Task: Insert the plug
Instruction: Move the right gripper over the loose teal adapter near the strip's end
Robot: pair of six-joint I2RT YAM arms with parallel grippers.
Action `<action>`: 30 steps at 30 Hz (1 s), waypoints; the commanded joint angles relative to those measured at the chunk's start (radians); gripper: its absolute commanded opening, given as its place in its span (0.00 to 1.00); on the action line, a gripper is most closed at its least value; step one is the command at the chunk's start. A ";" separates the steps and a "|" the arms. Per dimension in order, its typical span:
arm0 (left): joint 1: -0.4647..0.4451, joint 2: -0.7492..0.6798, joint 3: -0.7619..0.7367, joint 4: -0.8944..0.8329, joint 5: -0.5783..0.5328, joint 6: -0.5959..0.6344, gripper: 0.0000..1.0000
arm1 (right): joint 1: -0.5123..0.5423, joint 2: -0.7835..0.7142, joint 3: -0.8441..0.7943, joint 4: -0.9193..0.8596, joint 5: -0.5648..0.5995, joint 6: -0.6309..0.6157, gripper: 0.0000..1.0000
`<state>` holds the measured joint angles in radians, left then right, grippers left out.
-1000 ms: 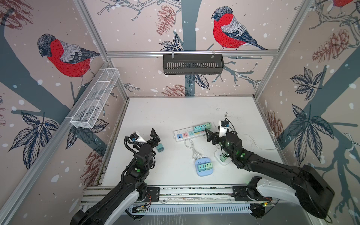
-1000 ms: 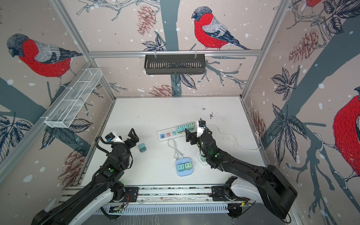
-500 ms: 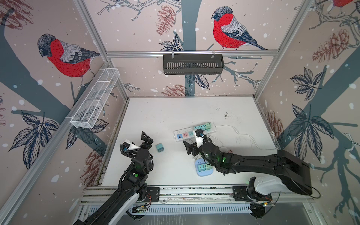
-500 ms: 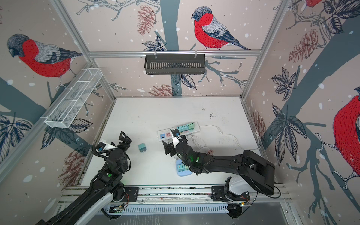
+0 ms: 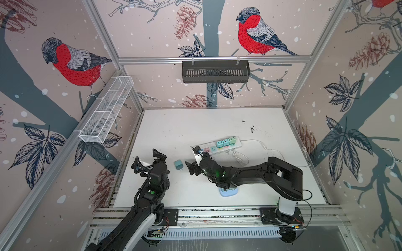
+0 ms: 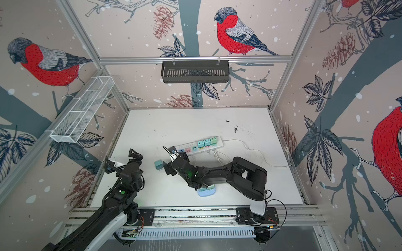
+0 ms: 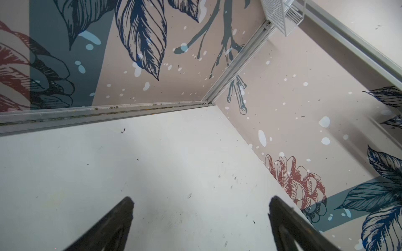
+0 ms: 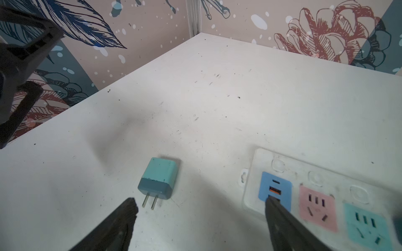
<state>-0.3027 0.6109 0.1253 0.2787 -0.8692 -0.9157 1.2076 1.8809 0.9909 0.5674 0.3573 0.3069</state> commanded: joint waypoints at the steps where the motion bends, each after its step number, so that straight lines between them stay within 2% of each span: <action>1: 0.072 0.011 0.003 0.003 0.153 -0.046 0.97 | 0.001 0.036 0.038 -0.009 -0.034 -0.007 0.92; 3: 0.094 0.015 0.005 0.001 0.188 -0.047 0.96 | 0.002 0.064 0.064 -0.017 -0.034 -0.002 0.91; 16: 0.098 -0.016 -0.010 -0.004 0.168 -0.063 0.96 | 0.009 0.225 0.227 -0.081 -0.029 0.026 0.88; 30: 0.098 -0.023 -0.013 -0.009 0.155 -0.075 0.96 | 0.018 0.297 0.308 -0.115 -0.040 0.036 0.86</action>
<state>-0.2077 0.5880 0.1123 0.2710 -0.6914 -0.9710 1.2186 2.1689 1.2835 0.4473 0.3260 0.3241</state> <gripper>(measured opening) 0.964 0.864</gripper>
